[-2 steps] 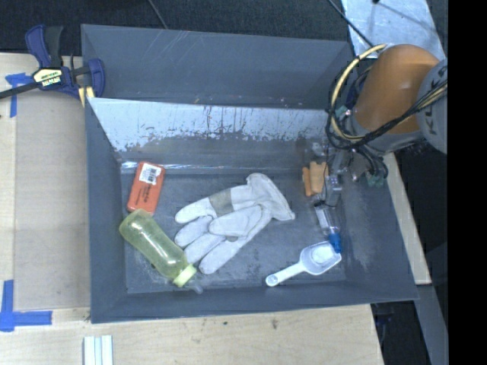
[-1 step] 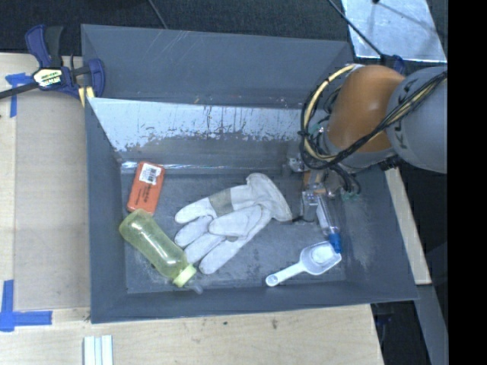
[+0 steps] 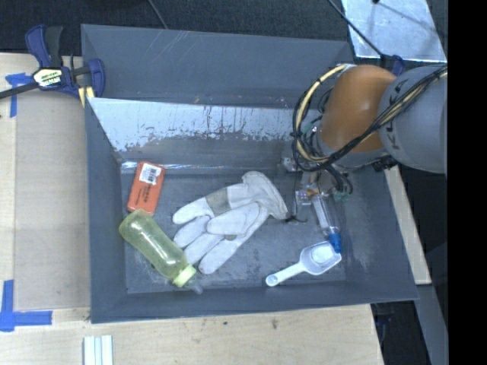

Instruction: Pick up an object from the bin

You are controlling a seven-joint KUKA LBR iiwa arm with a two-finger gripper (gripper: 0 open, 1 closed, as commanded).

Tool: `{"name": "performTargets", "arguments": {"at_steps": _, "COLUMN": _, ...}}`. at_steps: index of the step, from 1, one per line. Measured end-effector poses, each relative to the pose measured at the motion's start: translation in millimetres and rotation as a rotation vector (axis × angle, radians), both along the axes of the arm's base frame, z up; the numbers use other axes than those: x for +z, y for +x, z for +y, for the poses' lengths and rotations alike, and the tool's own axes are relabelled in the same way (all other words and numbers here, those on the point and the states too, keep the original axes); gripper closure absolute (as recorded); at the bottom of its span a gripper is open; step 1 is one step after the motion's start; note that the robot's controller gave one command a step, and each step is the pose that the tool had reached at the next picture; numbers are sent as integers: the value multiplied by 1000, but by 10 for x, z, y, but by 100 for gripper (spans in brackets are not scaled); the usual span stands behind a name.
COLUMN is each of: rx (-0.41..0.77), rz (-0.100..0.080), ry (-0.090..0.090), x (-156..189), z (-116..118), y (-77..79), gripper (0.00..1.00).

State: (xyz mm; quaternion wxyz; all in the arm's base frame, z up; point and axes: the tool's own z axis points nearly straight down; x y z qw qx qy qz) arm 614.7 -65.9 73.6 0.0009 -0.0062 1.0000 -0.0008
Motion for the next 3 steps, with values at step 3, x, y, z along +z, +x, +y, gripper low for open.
{"name": "performTargets", "arguments": {"at_steps": 3, "rx": 116, "rz": -3, "ry": 0, "x": -25, "z": 1089, "y": -73, "gripper": 0}}
